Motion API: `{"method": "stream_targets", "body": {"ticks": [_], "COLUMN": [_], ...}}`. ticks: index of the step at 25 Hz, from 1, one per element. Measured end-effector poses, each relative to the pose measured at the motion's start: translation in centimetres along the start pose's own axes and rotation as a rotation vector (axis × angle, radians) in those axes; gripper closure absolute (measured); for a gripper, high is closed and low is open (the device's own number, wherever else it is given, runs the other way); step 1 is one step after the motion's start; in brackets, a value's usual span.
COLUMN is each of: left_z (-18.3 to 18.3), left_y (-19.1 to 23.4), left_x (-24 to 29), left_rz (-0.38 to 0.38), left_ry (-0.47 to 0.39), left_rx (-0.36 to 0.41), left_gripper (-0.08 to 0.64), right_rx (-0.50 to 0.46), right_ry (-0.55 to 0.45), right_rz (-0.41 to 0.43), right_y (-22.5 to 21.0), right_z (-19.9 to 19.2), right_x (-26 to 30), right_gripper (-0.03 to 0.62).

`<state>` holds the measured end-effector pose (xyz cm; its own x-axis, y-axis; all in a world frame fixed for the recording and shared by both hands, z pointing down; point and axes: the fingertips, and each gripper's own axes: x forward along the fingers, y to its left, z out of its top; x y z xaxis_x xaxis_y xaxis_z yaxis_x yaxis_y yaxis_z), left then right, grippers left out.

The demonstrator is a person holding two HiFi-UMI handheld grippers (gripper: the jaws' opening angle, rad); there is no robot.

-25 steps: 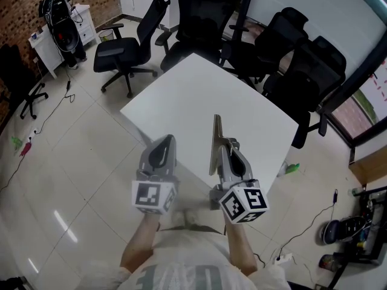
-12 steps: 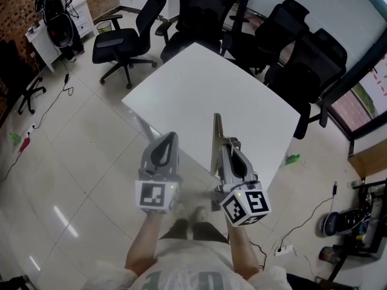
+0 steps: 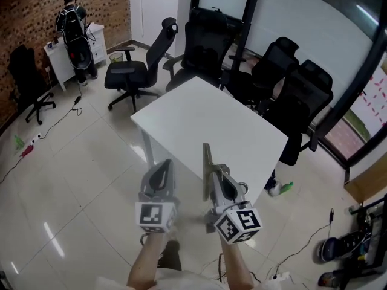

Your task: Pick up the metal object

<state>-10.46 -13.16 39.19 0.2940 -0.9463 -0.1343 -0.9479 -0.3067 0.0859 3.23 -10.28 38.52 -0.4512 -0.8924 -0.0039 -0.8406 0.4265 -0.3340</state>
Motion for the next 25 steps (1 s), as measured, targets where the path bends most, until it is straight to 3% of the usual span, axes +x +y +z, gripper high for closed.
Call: {"method": "stream_targets", "body": {"ticks": [3, 8, 11, 19, 25], "left_z": [-0.4, -0.4, 0.4, 4.2, 6.0], "left_y": [-2.7, -8.0, -9.3, -9.2, -9.5], "left_x": [-5.7, -14.8, -18.9, -24.1, -27.4], "left_rz": [0.005, -0.012, 0.005, 0.027, -0.003], "left_ry": [0.014, 0.095, 0.100, 0.047, 0.041], "left_rx": [0.015, 0.012, 0.001, -0.024, 0.019], "left_gripper": [0.563, 0.563, 0.563, 0.563, 0.563], "right_rx": [-0.004, -0.001, 0.036, 0.084, 0.072], "right_ry": [-0.041, 0.020, 0.032, 0.037, 0.032], "right_rz": [0.025, 0.012, 0.014, 0.001, 0.040], "right_y": [2.2, 4.0, 5.5, 8.7, 13.1], "right_z": [-0.5, -1.5, -2.1, -3.0, -3.0], "right_x": [-5.9, -13.7, -17.6, -23.5, -24.4], "right_gripper": [0.554, 0.555, 0.555, 0.557, 0.557]}}
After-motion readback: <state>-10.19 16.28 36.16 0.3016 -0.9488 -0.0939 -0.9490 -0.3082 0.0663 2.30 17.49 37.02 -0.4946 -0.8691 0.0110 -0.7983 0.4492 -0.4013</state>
